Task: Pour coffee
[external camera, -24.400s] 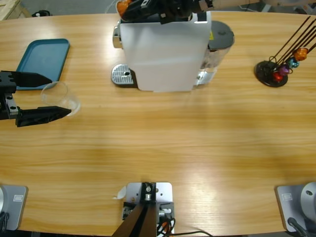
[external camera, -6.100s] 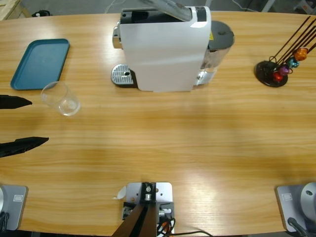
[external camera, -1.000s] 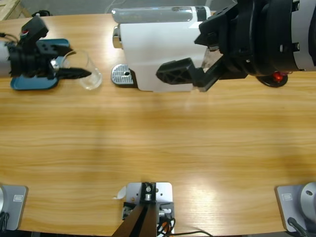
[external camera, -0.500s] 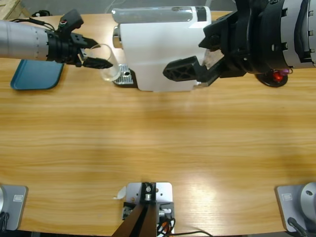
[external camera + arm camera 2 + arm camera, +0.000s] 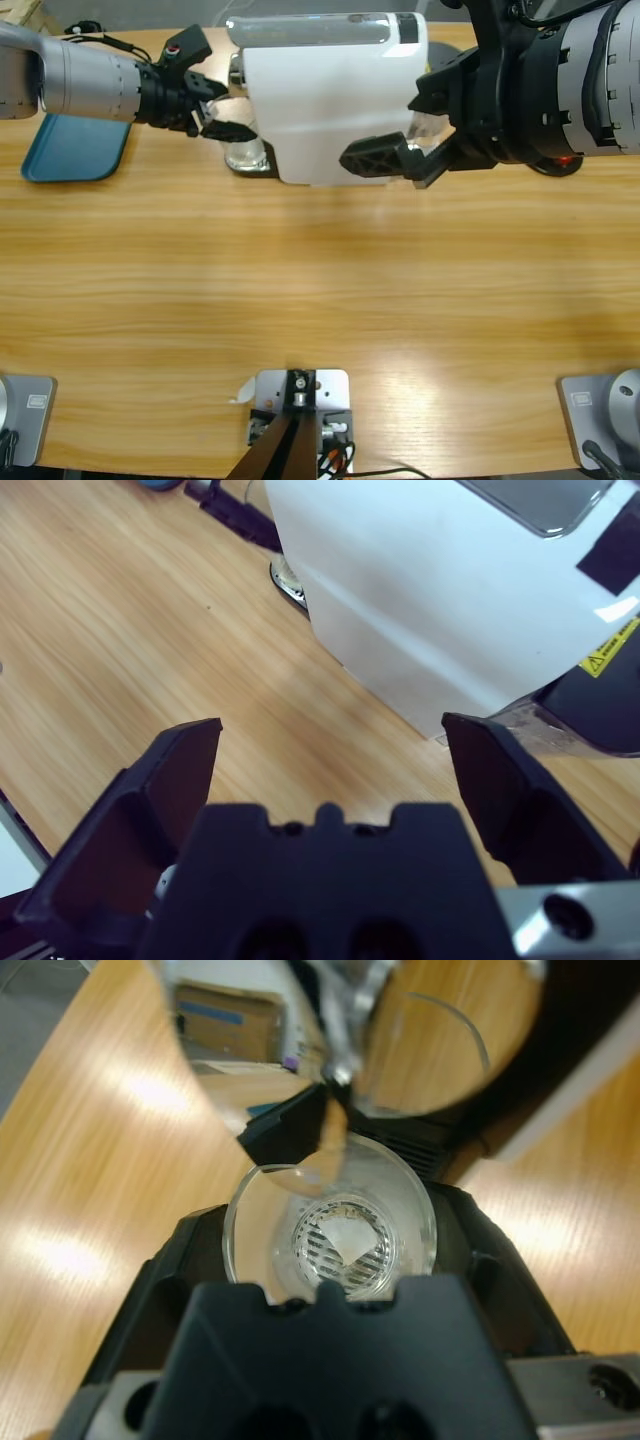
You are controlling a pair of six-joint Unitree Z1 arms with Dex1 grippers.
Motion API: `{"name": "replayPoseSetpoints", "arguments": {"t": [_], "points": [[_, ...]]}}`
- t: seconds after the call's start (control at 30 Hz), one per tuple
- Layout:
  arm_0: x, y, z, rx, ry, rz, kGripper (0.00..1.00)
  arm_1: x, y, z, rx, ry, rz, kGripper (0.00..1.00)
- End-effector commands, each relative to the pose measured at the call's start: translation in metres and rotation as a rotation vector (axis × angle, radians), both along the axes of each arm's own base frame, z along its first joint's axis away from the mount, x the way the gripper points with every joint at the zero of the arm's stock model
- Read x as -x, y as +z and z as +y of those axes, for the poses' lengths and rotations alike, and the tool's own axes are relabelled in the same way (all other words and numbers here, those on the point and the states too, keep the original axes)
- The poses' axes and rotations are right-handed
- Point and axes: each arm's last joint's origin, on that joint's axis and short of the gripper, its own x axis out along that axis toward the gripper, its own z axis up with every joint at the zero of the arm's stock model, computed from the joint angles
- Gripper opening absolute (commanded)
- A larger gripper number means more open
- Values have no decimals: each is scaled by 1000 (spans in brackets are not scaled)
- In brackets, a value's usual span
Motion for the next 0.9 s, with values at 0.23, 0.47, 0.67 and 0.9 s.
{"name": "replayPoseSetpoints", "arguments": {"t": [0.23,0.47,0.67,0.9], "points": [[-9,-25,-2,-26,13,58,0,-4,-15,0,22,-4,33,1000],[-6,-19,0,19,66,102,32,-5,-16,1,21,-3,34,1000],[2,-16,3,16,80,101,313,-5,-15,2,13,3,36,1000],[5,-12,4,21,70,92,987,-5,-13,2,8,3,33,1000]]}}
